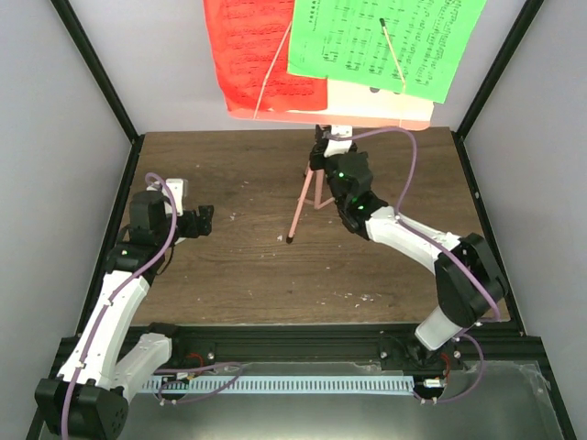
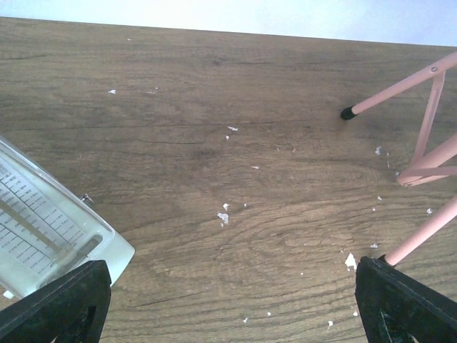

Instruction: Pack up the instrument practice props

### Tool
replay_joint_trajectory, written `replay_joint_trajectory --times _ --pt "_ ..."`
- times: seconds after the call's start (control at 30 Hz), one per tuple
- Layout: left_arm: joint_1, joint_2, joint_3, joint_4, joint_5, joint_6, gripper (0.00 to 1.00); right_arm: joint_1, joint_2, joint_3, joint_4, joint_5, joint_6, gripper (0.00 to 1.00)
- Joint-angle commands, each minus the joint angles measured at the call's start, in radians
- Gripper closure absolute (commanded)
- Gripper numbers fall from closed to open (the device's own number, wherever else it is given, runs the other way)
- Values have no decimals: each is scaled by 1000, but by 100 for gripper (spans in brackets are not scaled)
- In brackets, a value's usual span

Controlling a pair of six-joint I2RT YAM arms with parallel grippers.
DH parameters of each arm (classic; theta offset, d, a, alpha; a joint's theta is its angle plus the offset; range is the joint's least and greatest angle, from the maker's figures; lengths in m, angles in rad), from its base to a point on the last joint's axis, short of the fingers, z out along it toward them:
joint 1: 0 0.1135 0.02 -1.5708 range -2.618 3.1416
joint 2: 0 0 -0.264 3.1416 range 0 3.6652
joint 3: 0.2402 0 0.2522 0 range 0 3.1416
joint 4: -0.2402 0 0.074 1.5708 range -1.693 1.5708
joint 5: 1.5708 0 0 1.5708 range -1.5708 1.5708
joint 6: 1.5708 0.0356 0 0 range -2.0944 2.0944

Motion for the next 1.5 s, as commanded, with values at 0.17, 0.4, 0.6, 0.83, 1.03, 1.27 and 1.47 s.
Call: replay_joint_trajectory --times 0.17,0.4,0.6,0.83,1.03,1.27,1.47 --pt "-2 -1 -7 25 13 0 6 143 42 185 137 157 -32 99" --pt "-3 -2 -8 24 11 2 6 178 96 244 156 167 -39 99" --pt "-3 4 -9 26 12 0 6 181 108 287 136 184 21 99" --pt "-3 8 -9 26 13 1 6 191 131 269 131 187 19 99" --pt "-2 18 -7 26 16 1 6 199 103 158 133 167 59 92" --pt "-1 30 -5 25 18 0 6 200 107 123 131 184 35 82" --pt "-1 37 -4 23 16 0 6 200 108 108 165 195 5 67"
